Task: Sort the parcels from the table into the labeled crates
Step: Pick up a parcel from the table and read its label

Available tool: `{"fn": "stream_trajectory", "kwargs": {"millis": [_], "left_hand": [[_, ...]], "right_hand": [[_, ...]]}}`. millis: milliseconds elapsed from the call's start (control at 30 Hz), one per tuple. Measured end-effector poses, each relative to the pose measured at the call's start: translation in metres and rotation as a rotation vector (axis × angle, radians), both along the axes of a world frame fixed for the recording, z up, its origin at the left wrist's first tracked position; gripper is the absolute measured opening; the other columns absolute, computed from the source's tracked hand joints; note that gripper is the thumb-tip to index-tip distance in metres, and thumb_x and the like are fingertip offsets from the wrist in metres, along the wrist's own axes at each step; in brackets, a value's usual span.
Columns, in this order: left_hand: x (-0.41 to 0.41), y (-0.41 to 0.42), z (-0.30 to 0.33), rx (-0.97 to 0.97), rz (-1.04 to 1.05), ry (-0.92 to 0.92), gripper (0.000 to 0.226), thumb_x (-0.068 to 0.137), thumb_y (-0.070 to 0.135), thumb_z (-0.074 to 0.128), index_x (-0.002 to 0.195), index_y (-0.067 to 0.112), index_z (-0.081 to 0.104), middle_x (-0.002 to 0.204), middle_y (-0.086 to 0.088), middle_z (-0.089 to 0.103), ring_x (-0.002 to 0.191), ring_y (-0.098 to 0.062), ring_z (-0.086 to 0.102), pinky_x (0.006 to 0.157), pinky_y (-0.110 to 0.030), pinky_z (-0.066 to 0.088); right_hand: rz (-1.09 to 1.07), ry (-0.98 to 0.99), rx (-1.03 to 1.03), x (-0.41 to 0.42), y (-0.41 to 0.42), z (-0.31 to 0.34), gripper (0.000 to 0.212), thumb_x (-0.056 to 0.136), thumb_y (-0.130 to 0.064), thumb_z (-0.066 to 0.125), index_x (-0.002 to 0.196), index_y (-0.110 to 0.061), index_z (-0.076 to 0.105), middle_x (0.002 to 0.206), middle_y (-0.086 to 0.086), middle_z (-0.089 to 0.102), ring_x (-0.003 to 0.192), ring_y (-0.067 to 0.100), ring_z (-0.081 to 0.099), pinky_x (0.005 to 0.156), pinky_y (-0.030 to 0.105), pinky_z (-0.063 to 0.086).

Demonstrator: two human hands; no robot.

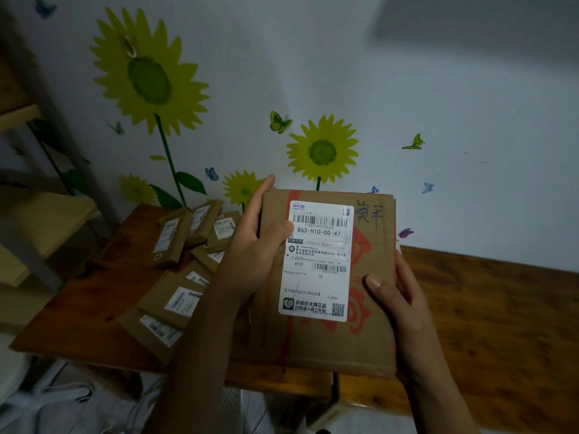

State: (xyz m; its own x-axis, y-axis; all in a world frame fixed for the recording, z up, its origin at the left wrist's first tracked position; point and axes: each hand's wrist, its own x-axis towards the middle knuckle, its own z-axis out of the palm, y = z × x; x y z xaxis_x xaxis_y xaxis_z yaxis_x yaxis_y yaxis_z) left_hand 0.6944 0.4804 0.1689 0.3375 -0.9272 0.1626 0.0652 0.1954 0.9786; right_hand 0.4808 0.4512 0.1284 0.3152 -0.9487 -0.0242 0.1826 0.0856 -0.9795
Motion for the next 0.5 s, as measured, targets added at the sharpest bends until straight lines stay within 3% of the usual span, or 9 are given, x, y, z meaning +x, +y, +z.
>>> {"fn": "stream_trajectory", "kwargs": {"millis": [167, 500], "left_hand": [[-0.0021, 0.0026, -0.0001, -0.009, -0.013, -0.005, 0.066, 0.101, 0.002, 0.049, 0.152, 0.041, 0.031, 0.108, 0.014, 0.074, 0.096, -0.017, 0.073, 0.072, -0.03, 0.06], [-0.0039, 0.002, -0.0001, -0.023, -0.028, -0.006, 0.068, 0.1, 0.0, 0.049, 0.144, 0.049, 0.03, 0.106, 0.017, 0.074, 0.095, -0.017, 0.074, 0.069, -0.028, 0.059]], "right_hand": [[-0.003, 0.004, -0.009, -0.0009, -0.0026, -0.0003, 0.074, 0.075, -0.029, 0.072, 0.145, -0.036, 0.049, 0.123, 0.008, 0.071, 0.1, 0.037, 0.073, 0.076, 0.049, 0.062], [-0.012, -0.024, -0.011, -0.0019, -0.0058, 0.0012, 0.074, 0.074, -0.026, 0.072, 0.144, -0.032, 0.051, 0.121, 0.009, 0.072, 0.099, 0.036, 0.074, 0.07, 0.042, 0.062]]}}
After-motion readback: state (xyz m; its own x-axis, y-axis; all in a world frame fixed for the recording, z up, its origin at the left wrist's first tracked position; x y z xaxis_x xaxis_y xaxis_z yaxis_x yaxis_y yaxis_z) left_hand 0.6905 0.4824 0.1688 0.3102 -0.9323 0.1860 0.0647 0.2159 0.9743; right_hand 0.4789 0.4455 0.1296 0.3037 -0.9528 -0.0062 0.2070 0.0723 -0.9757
